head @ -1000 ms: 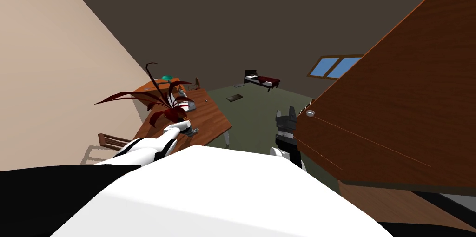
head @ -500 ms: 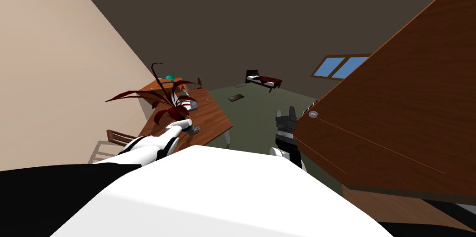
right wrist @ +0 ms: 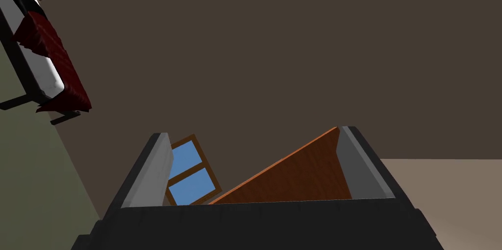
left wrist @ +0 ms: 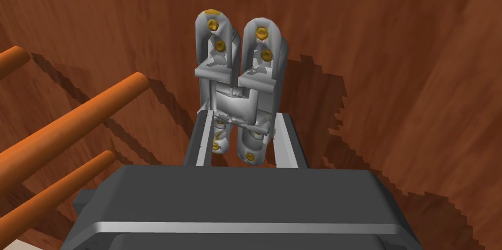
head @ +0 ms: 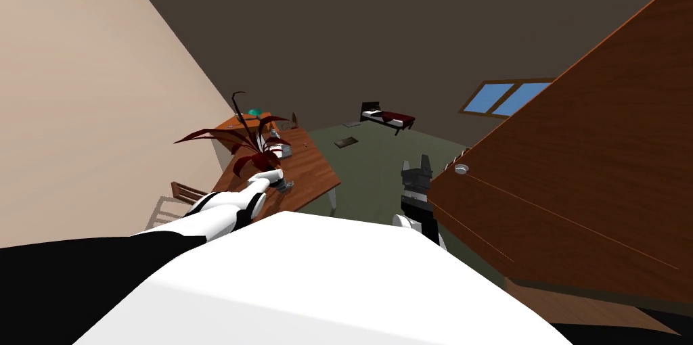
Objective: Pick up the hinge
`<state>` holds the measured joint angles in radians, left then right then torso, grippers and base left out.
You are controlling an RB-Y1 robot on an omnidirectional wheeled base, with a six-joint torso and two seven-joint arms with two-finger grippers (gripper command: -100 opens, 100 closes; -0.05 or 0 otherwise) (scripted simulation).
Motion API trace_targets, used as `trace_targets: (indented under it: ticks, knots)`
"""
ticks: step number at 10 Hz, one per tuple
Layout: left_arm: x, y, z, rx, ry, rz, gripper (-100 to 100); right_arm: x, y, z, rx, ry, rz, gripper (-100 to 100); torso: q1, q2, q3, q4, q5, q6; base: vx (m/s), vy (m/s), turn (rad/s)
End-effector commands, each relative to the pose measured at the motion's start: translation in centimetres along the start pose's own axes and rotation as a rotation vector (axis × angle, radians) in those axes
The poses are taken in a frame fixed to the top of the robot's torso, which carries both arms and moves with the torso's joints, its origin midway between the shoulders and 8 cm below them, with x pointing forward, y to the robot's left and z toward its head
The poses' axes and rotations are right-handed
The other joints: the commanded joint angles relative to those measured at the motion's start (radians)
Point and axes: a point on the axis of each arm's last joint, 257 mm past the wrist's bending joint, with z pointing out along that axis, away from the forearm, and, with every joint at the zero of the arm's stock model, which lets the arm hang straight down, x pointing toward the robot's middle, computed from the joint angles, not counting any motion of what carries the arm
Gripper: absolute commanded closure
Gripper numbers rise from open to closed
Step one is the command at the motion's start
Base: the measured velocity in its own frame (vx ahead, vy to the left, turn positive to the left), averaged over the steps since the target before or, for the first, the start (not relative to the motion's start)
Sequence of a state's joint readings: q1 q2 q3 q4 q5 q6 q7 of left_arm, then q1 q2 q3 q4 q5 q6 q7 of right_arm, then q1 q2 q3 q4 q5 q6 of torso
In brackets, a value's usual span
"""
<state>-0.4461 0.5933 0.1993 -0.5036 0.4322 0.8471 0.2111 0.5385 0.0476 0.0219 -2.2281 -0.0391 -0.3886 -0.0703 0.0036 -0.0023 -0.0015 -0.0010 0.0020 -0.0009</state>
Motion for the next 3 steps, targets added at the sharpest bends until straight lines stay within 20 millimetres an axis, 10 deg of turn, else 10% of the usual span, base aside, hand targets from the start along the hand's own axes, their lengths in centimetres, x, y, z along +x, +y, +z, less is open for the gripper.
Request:
trace_targets:
  ticks: [1, 2, 3]
  knots:
    - [0.96, -0.33, -0.23, -0.002, 0.003, 0.012, 100, 0.0, 0.0, 0.0, 0.0, 0.0, 0.0, 0, 0.0, 0.0, 0.0, 0.0, 0.0, 0.0, -0.021, -0.003, 0.074]
    - [0.74, -0.27, -0.09, -0.003, 0.002, 0.006, 100, 0.0, 0.0, 0.0, 0.0, 0.0, 0.0, 0, 0.0, 0.0, 0.0, 0.0, 0.0, 0.0, -0.008, -0.002, 0.007]
    - [0.82, -0.32, -0.09, -0.002, 0.003, 0.009, 0, 0.0, 0.0, 0.0, 0.0, 0.0, 0.0, 0, 0.0, -0.001, 0.0, 0.0, 0.0, 0.0, 0.0, 0.0, 0.0]
